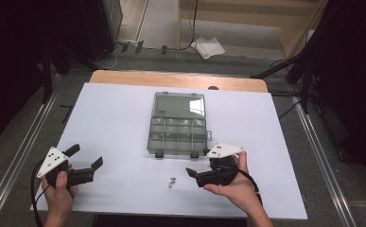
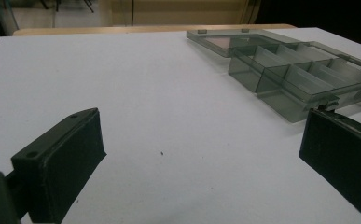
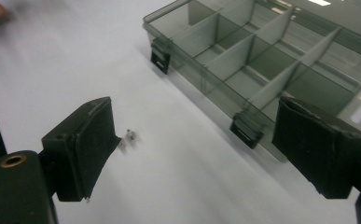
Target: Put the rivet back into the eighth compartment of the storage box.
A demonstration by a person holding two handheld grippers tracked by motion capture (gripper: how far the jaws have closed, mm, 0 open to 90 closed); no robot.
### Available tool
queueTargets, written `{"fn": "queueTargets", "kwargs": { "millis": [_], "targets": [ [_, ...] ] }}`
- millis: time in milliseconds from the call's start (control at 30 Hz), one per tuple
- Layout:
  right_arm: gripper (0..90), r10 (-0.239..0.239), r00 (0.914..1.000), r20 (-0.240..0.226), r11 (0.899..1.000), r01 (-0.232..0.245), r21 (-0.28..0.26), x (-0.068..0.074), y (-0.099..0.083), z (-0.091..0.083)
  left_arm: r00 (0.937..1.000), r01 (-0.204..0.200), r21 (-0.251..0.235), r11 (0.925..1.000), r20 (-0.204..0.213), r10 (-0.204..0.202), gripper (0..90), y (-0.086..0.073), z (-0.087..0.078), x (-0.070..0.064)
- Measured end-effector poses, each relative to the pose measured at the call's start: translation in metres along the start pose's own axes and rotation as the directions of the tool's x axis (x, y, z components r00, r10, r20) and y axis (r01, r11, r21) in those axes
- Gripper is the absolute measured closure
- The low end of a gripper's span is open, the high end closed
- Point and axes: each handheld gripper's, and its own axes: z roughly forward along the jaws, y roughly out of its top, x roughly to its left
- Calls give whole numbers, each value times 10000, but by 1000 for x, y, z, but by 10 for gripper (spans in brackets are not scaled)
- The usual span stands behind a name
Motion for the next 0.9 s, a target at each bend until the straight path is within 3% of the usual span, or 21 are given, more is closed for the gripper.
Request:
{"fn": "queueTargets", "kwargs": {
  "millis": [367, 633, 800, 900],
  "targets": [
    [251, -536, 9982, -267, 9962, 553, 675, 14, 23, 16, 9998, 160, -259, 9995, 106, -157, 0, 0, -3, -2],
    [446, -1016, 9884, -1131, 9846, 1161, 1305, 26, 24, 34, 9996, 207, -181, 9996, 179, -204, 0, -4, -9, -6],
    [604, -1051, 9802, -1676, 9795, 1311, 1527, 25, 17, 44, 9996, 175, -162, 9997, 203, -172, 0, -5, -6, -5],
    [672, -980, 9833, -1532, 9730, 1270, 1929, 24, 11, 52, 9996, 183, -121, 9998, 218, -180, 0, -6, -4, -5]
  ]
}}
